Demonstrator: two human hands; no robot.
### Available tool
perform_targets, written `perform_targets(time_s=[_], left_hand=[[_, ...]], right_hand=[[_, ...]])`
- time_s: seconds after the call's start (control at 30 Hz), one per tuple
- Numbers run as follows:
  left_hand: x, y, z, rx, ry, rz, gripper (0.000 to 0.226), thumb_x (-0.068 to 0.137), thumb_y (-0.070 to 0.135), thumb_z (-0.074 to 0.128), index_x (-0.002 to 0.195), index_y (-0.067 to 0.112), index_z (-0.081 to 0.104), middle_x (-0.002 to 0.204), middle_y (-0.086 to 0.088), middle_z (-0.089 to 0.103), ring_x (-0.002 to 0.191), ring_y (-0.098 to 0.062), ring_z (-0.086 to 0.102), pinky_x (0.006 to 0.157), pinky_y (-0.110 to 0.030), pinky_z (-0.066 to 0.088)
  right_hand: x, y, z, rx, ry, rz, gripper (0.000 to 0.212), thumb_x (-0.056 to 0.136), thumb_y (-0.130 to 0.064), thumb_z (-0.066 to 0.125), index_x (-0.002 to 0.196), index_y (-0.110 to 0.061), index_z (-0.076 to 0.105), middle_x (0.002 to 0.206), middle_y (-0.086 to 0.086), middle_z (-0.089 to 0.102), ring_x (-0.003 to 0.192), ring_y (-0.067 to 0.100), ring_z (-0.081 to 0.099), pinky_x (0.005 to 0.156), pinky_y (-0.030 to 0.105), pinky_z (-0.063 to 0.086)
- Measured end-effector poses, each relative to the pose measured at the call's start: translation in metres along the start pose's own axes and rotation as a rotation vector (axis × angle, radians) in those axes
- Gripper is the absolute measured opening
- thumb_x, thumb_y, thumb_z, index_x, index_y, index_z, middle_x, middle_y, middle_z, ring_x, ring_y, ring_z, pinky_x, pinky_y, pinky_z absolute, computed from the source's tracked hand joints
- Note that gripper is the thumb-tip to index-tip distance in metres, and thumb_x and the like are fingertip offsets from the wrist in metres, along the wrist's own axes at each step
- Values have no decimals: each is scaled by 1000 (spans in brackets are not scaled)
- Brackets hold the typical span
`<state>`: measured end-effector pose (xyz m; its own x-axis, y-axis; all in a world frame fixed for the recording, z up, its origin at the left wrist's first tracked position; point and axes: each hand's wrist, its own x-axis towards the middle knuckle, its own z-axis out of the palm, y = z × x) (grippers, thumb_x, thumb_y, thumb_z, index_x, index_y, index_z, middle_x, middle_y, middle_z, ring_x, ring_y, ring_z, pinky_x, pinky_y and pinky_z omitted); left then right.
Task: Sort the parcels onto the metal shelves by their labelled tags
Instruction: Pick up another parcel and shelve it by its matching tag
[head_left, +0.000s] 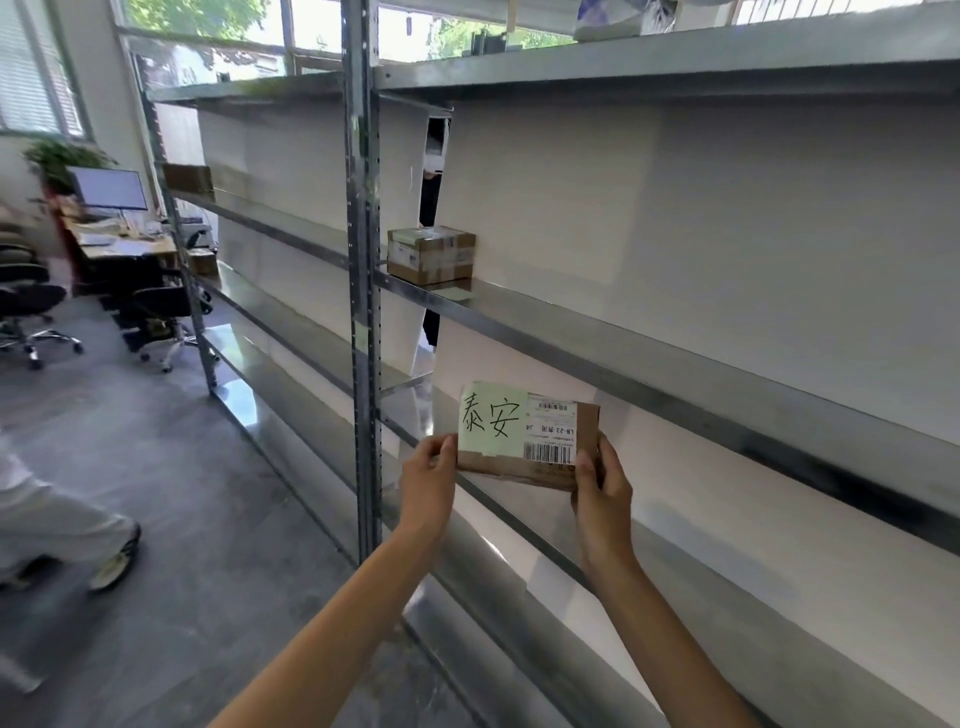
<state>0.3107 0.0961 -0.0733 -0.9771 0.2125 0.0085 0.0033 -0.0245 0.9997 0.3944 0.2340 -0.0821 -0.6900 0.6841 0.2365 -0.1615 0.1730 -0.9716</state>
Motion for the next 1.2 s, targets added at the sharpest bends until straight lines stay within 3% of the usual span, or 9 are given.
perform_targets(time_s=[0.5, 0.67, 0.9, 1.07, 1.2], left_hand=[[92, -9, -29, 5, -26, -36, 17, 94, 28, 49, 102, 21, 63, 106, -2, 65, 107, -21, 55, 103, -46, 43], [127, -11, -49, -21, -61, -61, 17, 93, 26, 51, 104, 18, 63, 100, 1, 65, 105, -20, 56, 102, -43, 44], [173, -12, -85, -48, -50, -87, 6, 92, 21, 55, 86, 20, 58, 98, -5, 65, 99, -21, 59, 100, -44, 45], [194, -14, -111, -50, -68, -77, 5, 92, 20, 54, 89, 17, 57, 101, -9, 65, 98, -22, 59, 96, -39, 47], [208, -16, -130, -27, -90, -80, 7, 91, 19, 55, 93, 14, 59, 101, -9, 64, 100, -24, 59, 97, -40, 47]], right_hand=[[51, 30, 66, -28, 49, 41, 40, 98, -27, 42, 138, -26, 42, 131, 4, 55, 118, 21, 55, 101, 44, 47], [62, 33, 99, -28, 72, 46, 41, 98, -28, 43, 139, -26, 41, 131, 2, 55, 119, 20, 54, 101, 40, 47], [71, 35, 149, 26, 71, 67, 40, 95, -30, 48, 135, -31, 45, 129, 1, 57, 118, 20, 55, 101, 41, 48], [74, 37, 181, 21, 75, 69, 33, 94, -32, 49, 125, -42, 46, 127, -2, 57, 117, 20, 55, 99, 40, 49], [76, 39, 201, 4, 84, 83, 36, 95, -31, 48, 130, -38, 46, 128, -4, 57, 116, 19, 55, 98, 37, 48]])
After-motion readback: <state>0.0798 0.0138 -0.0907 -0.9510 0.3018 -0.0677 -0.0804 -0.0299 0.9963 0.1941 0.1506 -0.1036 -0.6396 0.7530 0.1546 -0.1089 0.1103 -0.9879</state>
